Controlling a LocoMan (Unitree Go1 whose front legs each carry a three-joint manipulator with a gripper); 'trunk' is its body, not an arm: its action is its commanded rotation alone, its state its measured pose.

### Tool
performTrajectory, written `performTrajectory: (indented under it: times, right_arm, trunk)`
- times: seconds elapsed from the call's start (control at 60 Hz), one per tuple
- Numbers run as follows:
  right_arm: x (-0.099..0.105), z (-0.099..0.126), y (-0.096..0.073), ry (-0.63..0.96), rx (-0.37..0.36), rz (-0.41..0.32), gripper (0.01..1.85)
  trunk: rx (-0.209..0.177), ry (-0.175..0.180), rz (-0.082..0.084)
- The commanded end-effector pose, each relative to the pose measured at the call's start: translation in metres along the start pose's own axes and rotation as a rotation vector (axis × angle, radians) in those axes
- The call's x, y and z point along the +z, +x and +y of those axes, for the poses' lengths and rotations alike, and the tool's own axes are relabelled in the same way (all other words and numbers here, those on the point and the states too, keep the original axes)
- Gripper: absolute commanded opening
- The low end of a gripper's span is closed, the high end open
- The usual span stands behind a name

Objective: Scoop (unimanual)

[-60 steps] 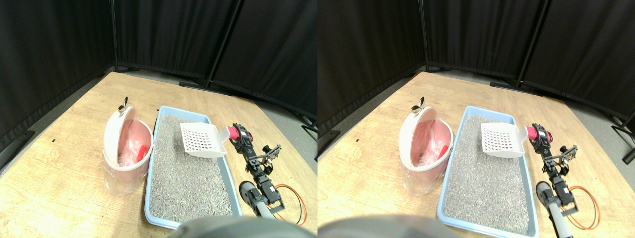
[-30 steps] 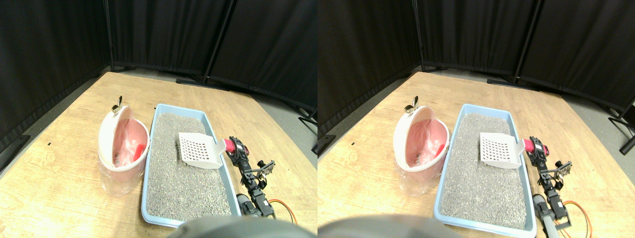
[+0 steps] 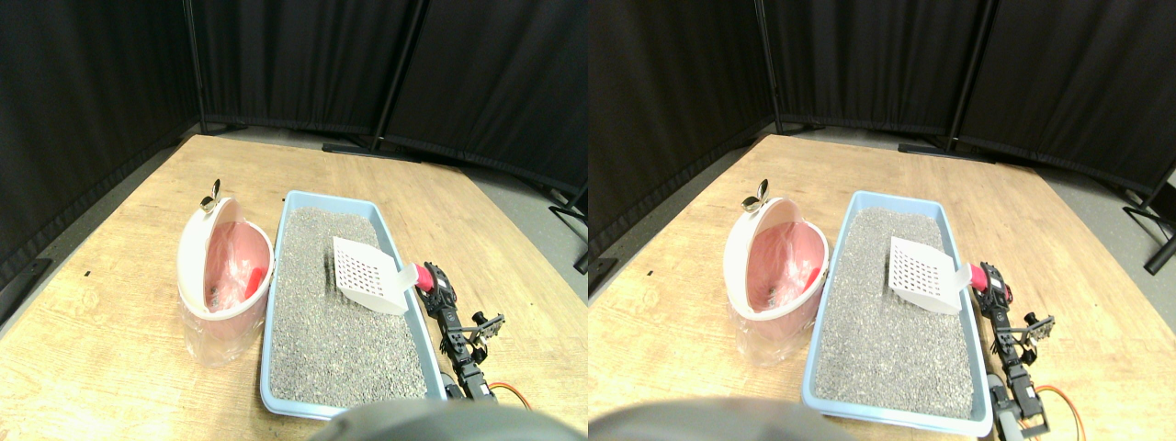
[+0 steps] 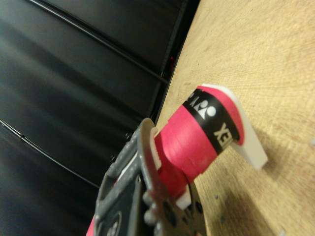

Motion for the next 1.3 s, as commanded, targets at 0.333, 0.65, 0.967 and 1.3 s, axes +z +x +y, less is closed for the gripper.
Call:
performTrajectory:
  times: [0.333,0.65,0.967,1.3]
  right_arm:
    - [0.014,-0.002,-0.016,0.024,-0.112,0.128,0.86]
    - [0.030,0.002,-0.024,-0.007,-0.031,0.121,1.17]
    - [0.052,0.006,-0.041,-0.041,0.026,0.043,0.82]
    - [0.070,0.006,-0.053,-0.140,0.116,-0.058,0.05]
  trunk:
    - [-0.036,0.007,0.006]
    - [-0.053,0.014,0.010]
    - [-0.083,0.029,0.012]
    - [-0.114,0.029,0.011]
